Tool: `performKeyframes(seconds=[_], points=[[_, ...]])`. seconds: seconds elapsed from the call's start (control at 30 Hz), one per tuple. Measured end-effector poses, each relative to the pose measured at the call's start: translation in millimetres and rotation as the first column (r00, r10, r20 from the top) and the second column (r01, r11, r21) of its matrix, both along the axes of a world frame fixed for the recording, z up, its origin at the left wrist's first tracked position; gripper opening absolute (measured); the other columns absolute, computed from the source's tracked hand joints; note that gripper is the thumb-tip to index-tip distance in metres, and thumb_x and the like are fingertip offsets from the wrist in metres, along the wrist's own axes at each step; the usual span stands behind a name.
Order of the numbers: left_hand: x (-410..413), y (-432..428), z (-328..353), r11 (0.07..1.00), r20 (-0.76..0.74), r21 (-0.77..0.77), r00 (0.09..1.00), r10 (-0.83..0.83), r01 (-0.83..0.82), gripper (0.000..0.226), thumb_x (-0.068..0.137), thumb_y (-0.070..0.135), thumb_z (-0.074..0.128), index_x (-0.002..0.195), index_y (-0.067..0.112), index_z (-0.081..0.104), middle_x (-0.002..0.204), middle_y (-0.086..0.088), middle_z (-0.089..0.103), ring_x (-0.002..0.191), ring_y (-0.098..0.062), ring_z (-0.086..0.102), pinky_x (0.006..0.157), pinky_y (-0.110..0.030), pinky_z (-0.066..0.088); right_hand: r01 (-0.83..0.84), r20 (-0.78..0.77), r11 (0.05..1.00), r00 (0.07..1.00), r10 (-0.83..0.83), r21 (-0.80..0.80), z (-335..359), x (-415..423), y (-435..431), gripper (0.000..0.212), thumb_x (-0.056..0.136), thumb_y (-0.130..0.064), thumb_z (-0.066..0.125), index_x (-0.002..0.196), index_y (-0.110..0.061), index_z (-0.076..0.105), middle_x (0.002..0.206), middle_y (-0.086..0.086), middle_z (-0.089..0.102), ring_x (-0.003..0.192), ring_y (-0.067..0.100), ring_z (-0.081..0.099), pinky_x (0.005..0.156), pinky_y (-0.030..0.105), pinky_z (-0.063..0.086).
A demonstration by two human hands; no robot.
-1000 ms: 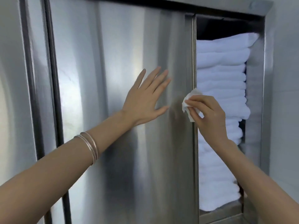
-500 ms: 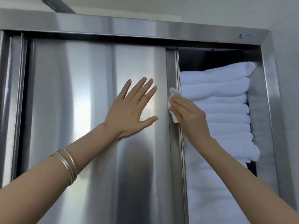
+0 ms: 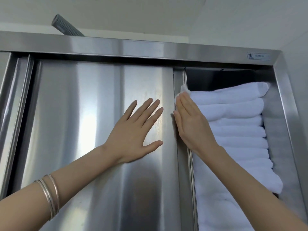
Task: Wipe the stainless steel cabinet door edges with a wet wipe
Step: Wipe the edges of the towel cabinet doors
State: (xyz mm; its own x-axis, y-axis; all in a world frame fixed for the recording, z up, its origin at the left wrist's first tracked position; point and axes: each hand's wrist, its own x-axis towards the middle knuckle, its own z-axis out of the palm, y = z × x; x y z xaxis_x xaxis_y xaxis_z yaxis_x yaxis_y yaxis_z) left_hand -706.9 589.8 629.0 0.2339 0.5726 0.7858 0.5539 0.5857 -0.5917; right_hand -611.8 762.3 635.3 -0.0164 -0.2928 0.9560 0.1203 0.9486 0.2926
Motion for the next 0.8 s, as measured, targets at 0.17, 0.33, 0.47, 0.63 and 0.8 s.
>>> performKeyframes(seconds=[0.17, 0.33, 0.47, 0.63, 0.8], points=[[-6, -14, 11, 0.996, -0.024, -0.078, 0.999, 0.032, -0.034, 0.083, 0.092, 0.065, 0.034, 0.154, 0.012, 0.018, 0.162, -0.001, 0.013, 0.150, -0.017, 0.008, 0.121, -0.040, 0.011, 0.124, 0.149, 0.991, 0.982, -0.114, -0.055, 51, -1, -2, 0.044, 0.103, -0.016, 0.028, 0.136, 0.012, 0.034, 0.145, 0.023, 0.035, 0.141, 0.027, 0.022, 0.118, 0.030, 0.010], [-4, -13, 8, 1.000, -0.010, -0.023, 1.000, 0.008, -0.008, 0.088, 0.089, 0.067, 0.037, 0.154, 0.010, 0.019, 0.162, -0.003, 0.014, 0.150, -0.018, 0.009, 0.121, -0.039, 0.011, -0.015, 0.110, 0.983, 0.993, 0.036, -0.181, 41, -3, -10, 0.054, 0.102, -0.031, 0.031, 0.143, 0.003, 0.027, 0.152, 0.014, 0.025, 0.143, 0.018, 0.015, 0.112, 0.016, 0.002], [-2, -14, 7, 0.999, 0.035, 0.040, 0.999, 0.004, -0.005, 0.095, 0.085, 0.071, 0.038, 0.152, 0.005, 0.023, 0.161, -0.007, 0.015, 0.150, -0.021, 0.009, 0.121, -0.039, 0.009, -0.017, 0.149, 0.983, 0.988, 0.045, -0.185, 33, -2, -11, 0.056, 0.100, -0.034, 0.033, 0.143, 0.003, 0.029, 0.152, 0.013, 0.027, 0.143, 0.018, 0.015, 0.113, 0.017, 0.005], [-2, -13, 7, 0.999, 0.028, 0.026, 0.999, 0.033, -0.034, 0.095, 0.085, 0.071, 0.037, 0.152, 0.005, 0.023, 0.161, -0.008, 0.015, 0.150, -0.022, 0.010, 0.121, -0.040, 0.009, 0.014, 0.132, 0.985, 0.991, 0.008, -0.171, 74, -3, -12, 0.052, 0.101, -0.031, 0.031, 0.135, 0.007, 0.040, 0.140, 0.017, 0.043, 0.136, 0.023, 0.030, 0.114, 0.024, 0.017], [-4, -13, 5, 0.999, 0.028, 0.033, 0.999, 0.034, -0.035, 0.095, 0.085, 0.071, 0.035, 0.152, 0.005, 0.021, 0.161, -0.008, 0.015, 0.150, -0.022, 0.009, 0.121, -0.041, 0.009, -0.031, 0.111, 0.990, 0.993, 0.046, -0.136, 16, 3, -9, 0.034, 0.090, 0.004, 0.047, 0.122, 0.015, 0.049, 0.129, 0.028, 0.050, 0.129, 0.036, 0.041, 0.110, 0.013, 0.010]])
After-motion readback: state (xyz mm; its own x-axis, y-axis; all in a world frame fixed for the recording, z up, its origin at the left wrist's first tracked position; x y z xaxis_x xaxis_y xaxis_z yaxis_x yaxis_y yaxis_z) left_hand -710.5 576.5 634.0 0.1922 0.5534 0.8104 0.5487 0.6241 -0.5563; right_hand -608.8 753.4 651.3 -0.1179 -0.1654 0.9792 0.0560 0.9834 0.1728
